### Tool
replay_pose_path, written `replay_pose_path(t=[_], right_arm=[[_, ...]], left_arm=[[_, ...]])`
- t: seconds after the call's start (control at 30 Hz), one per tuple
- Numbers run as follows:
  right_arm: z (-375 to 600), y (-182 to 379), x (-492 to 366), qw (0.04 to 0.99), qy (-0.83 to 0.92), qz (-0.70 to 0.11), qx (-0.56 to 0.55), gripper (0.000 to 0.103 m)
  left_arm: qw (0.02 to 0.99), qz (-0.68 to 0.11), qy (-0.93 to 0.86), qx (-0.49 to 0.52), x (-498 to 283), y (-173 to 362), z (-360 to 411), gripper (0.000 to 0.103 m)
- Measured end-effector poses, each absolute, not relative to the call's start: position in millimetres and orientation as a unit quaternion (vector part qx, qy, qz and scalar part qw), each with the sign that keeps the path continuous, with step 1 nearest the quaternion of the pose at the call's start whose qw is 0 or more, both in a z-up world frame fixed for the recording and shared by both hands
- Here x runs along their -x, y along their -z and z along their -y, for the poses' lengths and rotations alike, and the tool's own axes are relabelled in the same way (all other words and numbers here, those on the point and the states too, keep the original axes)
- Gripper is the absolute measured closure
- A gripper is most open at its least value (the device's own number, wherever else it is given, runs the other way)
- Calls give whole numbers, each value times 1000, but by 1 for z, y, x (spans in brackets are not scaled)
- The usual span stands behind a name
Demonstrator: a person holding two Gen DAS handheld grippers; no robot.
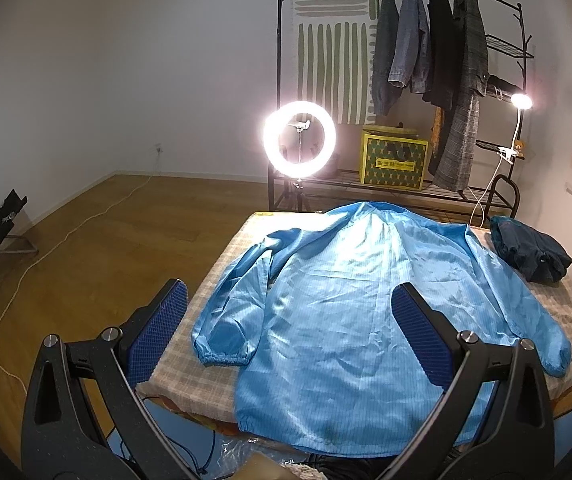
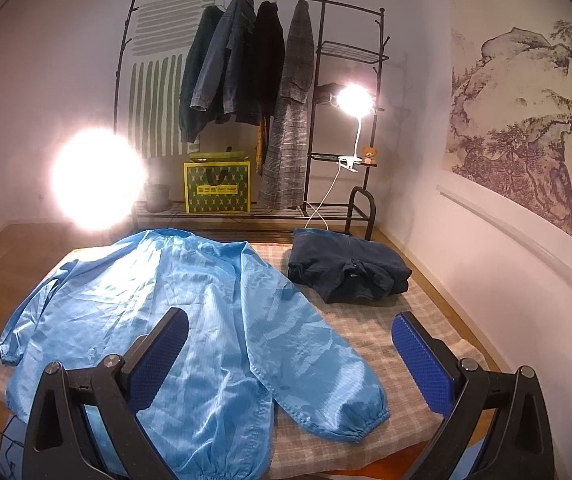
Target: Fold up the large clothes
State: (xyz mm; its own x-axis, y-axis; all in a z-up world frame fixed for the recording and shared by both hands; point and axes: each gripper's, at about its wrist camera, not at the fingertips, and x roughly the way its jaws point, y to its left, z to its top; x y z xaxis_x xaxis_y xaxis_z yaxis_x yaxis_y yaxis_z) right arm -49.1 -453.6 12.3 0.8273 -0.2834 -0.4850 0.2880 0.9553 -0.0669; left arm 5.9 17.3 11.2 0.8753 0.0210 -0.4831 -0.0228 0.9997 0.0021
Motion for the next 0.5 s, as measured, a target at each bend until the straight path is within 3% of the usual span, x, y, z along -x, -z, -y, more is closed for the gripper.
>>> replay_pose_path(t=[0.5], right_arm=[[450,-14,49,957,145,-251,-7,0]], left_arm=[[968,-250,-12,5,-6,-11,-22,0]])
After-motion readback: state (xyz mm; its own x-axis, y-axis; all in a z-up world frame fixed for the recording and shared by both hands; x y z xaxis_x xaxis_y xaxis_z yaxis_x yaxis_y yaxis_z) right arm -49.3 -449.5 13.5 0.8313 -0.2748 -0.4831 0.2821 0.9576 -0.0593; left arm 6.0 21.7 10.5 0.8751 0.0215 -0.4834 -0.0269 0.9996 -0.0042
